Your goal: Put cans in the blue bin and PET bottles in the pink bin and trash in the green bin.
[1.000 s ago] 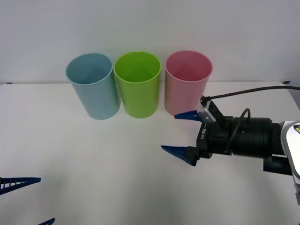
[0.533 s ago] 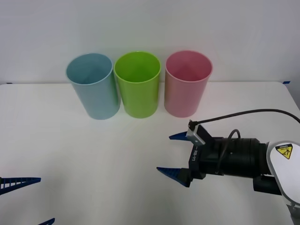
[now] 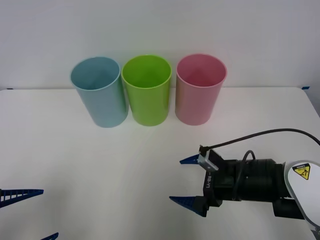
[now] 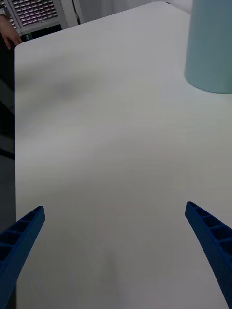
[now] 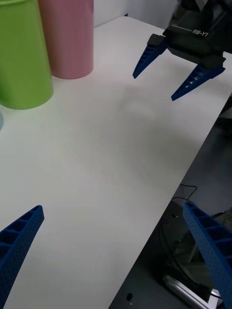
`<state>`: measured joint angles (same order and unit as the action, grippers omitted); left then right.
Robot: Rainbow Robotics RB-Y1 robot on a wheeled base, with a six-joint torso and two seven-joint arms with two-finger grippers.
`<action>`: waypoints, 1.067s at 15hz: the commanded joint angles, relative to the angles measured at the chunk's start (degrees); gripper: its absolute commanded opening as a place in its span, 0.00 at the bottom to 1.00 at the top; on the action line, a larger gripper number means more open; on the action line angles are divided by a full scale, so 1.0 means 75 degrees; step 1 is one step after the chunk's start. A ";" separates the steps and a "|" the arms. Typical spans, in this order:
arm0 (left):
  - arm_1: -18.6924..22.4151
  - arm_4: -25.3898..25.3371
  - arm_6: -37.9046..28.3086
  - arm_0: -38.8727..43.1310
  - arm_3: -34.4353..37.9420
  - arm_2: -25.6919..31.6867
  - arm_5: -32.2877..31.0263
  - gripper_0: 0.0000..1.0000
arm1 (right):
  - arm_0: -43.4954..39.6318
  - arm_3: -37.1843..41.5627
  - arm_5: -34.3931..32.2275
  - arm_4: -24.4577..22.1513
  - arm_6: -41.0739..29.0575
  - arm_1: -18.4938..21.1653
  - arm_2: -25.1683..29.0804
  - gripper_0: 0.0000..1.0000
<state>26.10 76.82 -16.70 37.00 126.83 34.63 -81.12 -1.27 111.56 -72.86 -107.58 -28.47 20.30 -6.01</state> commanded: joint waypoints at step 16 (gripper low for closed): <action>0.0000 0.0000 0.0000 0.0000 0.0000 0.0000 0.0000 1.00 | -0.0124 -0.0004 -0.0610 -0.0339 0.0093 0.0165 0.0485 1.00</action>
<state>26.10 76.82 -16.70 37.00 126.83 34.63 -81.12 -2.21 111.60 -77.38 -110.02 -27.71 21.53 -2.40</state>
